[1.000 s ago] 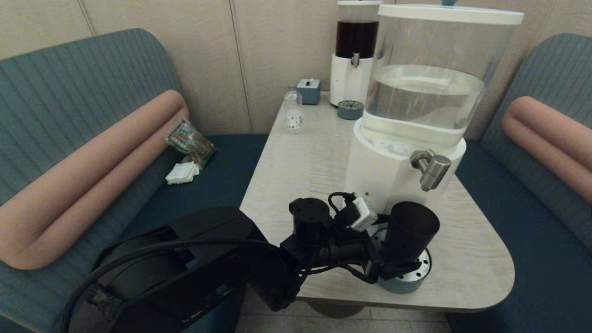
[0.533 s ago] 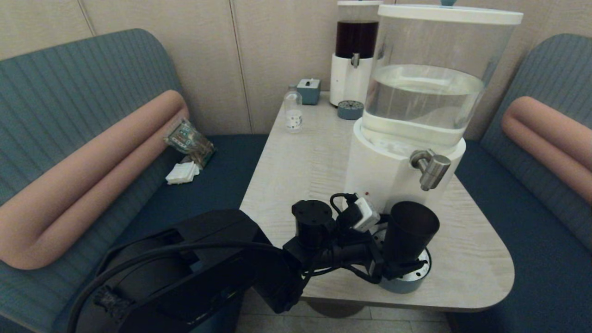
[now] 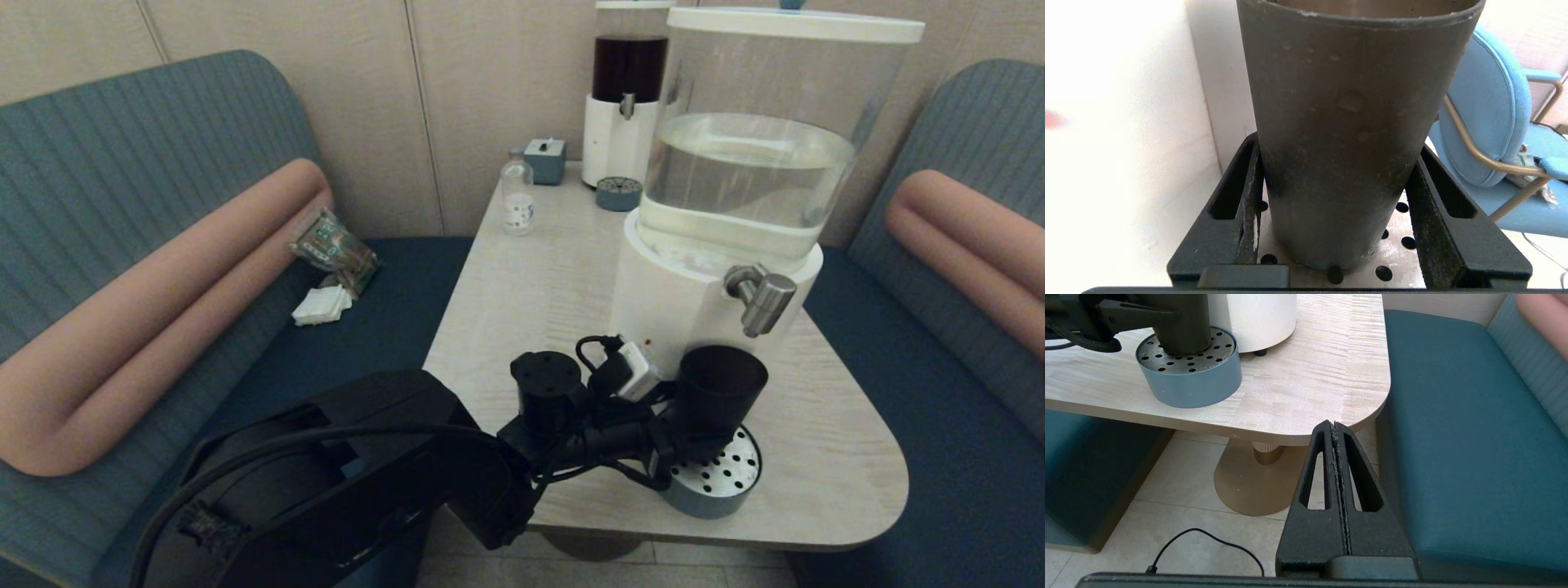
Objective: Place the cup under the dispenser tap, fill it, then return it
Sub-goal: Place the cup next to the water dispenser
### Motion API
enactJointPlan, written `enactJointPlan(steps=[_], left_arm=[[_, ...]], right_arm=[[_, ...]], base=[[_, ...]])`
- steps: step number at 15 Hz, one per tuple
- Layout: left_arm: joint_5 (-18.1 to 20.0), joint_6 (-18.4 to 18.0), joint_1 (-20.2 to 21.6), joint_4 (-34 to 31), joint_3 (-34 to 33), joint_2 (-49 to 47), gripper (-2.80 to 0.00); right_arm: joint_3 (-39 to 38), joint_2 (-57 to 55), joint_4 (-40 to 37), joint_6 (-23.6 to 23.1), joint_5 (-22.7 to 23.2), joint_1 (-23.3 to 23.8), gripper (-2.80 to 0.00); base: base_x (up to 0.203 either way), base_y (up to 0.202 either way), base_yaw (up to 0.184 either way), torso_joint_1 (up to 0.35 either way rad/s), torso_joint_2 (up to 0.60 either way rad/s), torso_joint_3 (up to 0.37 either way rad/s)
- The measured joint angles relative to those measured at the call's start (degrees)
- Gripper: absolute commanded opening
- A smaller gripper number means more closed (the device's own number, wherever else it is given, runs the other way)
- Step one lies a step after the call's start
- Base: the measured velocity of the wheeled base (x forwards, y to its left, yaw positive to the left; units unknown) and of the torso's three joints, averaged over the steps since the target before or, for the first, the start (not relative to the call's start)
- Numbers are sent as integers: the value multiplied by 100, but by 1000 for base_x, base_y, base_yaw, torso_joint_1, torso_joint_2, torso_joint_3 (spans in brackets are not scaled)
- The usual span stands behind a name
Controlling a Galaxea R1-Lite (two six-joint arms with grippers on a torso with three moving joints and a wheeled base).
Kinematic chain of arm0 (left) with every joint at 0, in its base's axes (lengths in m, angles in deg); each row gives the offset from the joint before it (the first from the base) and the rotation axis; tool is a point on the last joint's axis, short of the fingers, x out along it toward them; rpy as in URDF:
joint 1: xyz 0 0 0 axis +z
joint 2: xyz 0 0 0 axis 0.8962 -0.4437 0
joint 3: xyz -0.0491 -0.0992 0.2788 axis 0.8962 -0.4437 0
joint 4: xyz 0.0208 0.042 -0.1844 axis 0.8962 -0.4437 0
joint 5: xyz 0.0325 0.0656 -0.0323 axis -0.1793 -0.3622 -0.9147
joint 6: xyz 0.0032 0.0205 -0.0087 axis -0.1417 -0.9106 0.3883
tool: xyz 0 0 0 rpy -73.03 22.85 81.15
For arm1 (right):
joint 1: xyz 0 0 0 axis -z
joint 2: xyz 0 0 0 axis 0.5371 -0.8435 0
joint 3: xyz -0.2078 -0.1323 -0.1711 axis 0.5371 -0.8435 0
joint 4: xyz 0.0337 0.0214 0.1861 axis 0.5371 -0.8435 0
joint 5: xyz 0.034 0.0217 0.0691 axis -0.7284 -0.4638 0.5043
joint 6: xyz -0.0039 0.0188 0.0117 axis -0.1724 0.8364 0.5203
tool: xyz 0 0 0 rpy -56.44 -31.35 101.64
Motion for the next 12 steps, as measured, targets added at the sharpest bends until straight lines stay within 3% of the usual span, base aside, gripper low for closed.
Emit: enactJointPlan(steps=[6, 12], left_arm=[[24, 135, -22, 296, -252, 81, -280], [24, 227, -23, 499, -1042, 546, -280]], right_arm=[[0, 0, 0, 7, 1, 0, -280], [0, 0, 0, 6, 1, 0, -280]], base=[[0, 0, 0, 0, 0, 0], [0, 0, 0, 0, 0, 0]])
